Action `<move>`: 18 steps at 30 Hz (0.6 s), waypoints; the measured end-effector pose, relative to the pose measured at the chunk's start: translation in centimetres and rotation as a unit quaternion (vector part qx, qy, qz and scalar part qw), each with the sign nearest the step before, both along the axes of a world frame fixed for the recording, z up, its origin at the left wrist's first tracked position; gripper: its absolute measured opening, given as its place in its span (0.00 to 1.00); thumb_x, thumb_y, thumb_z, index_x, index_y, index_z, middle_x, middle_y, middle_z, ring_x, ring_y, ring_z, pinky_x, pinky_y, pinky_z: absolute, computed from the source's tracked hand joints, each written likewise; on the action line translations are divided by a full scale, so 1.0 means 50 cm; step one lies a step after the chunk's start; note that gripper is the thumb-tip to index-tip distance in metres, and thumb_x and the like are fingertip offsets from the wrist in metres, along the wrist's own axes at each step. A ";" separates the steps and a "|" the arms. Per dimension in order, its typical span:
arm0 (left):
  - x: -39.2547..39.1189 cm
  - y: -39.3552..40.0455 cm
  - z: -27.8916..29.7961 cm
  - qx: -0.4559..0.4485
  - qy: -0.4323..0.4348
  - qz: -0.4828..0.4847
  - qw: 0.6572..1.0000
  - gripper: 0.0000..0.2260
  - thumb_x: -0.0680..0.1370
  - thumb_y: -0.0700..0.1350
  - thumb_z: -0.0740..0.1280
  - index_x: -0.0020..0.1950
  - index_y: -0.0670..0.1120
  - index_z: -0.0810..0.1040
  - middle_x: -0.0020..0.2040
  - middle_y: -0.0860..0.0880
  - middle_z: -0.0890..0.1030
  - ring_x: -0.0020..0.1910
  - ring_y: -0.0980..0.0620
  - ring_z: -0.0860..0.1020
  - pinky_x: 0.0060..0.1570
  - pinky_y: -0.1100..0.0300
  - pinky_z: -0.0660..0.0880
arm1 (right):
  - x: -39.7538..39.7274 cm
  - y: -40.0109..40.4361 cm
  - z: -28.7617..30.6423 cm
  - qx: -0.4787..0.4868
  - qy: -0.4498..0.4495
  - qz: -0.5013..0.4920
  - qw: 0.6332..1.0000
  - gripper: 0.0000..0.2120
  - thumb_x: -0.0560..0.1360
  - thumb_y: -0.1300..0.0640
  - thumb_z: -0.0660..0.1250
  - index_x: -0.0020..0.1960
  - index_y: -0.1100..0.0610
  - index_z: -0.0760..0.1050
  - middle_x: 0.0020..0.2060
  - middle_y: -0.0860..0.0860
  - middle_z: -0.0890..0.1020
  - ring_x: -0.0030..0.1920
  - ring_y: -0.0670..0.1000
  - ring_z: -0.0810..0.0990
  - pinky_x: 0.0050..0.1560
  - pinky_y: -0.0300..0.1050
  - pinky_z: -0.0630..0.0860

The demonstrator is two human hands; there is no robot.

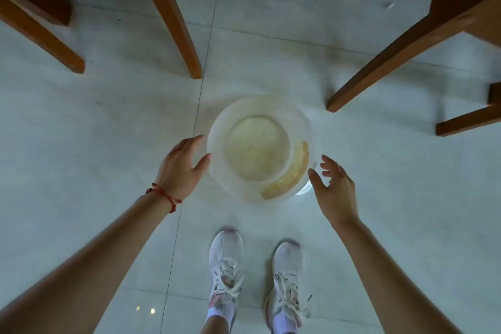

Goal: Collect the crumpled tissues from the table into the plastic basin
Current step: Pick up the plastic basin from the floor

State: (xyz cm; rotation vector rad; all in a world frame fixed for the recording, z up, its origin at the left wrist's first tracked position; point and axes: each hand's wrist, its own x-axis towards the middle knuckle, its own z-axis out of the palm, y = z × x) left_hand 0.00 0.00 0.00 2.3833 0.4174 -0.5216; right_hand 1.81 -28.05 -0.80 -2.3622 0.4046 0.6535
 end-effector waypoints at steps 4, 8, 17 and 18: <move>0.018 -0.002 -0.040 -0.009 0.017 0.021 1.000 0.20 0.76 0.44 0.64 0.67 0.41 0.69 0.64 0.41 0.75 0.63 0.43 0.74 0.61 0.50 0.71 | 0.024 0.009 -0.040 0.001 -0.004 0.002 1.000 0.21 0.74 0.51 0.64 0.66 0.54 0.68 0.59 0.53 0.78 0.52 0.53 0.79 0.53 0.49 0.75; 0.033 -0.009 -0.060 -0.023 0.019 0.030 0.999 0.21 0.75 0.43 0.65 0.67 0.42 0.69 0.60 0.41 0.78 0.57 0.43 0.77 0.58 0.53 0.73 | 0.035 0.013 -0.058 0.009 -0.013 -0.024 1.000 0.18 0.74 0.55 0.63 0.64 0.53 0.70 0.53 0.52 0.81 0.41 0.49 0.78 0.44 0.40 0.69; 0.056 -0.012 -0.053 -0.038 0.020 0.101 0.994 0.19 0.72 0.35 0.65 0.63 0.43 0.74 0.53 0.41 0.81 0.40 0.50 0.77 0.41 0.73 0.65 | 0.036 0.006 -0.053 0.046 -0.011 -0.083 0.995 0.17 0.74 0.60 0.62 0.61 0.49 0.73 0.43 0.45 0.79 0.36 0.38 0.77 0.30 0.21 0.67; 0.053 -0.012 -0.045 -0.039 0.020 0.106 0.993 0.19 0.72 0.35 0.65 0.62 0.43 0.74 0.53 0.42 0.81 0.40 0.50 0.77 0.41 0.73 0.65 | 0.033 0.007 -0.046 0.047 -0.013 -0.082 0.995 0.17 0.74 0.60 0.63 0.61 0.49 0.74 0.43 0.45 0.79 0.37 0.38 0.77 0.31 0.21 0.67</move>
